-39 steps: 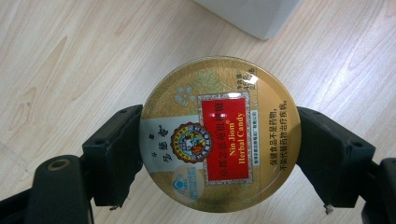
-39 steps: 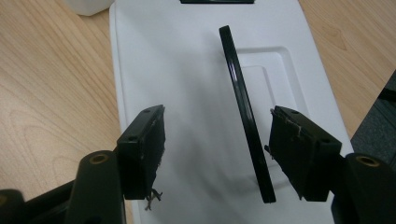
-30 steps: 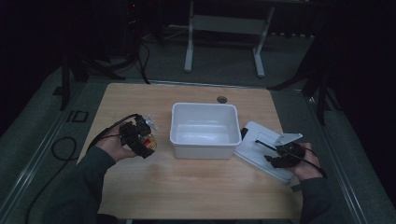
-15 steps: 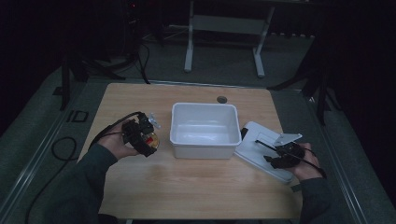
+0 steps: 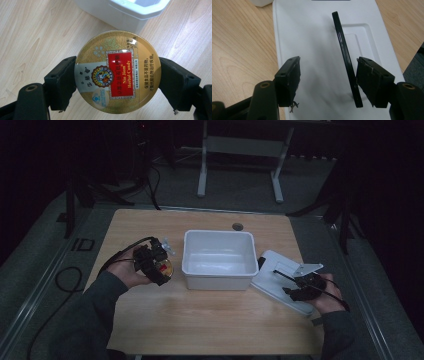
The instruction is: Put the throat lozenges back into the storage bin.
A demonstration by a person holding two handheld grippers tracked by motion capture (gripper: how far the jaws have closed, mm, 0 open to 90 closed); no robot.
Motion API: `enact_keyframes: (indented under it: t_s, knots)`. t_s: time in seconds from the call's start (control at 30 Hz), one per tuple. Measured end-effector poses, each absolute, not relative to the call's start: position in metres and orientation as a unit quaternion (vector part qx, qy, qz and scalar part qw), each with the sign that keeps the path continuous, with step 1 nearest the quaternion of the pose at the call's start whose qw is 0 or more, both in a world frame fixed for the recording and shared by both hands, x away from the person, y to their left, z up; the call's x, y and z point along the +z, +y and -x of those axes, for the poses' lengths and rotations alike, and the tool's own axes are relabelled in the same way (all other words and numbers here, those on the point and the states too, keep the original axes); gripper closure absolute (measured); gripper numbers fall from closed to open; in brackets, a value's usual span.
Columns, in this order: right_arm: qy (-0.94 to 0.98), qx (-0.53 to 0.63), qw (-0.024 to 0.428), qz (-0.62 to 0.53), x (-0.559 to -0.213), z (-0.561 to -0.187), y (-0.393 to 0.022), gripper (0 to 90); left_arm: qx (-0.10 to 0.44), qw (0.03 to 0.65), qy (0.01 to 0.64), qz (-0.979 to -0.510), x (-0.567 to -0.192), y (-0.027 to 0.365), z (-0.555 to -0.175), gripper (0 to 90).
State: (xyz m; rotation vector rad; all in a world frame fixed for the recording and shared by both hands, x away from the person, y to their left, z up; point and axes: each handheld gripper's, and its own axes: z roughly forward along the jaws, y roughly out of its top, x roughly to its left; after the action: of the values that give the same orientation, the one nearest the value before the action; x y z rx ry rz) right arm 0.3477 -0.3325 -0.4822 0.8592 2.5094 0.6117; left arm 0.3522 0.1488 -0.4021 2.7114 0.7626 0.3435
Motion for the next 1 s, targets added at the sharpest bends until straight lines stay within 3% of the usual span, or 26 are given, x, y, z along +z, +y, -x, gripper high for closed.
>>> enact_keyframes:
  t_s: [1.0]
  knots:
    - [0.901,0.221,0.209,-0.309,-0.482,-0.347,-0.335,35.6,0.118,0.154,0.249,-0.949,-0.388,0.133,-0.364,20.7]
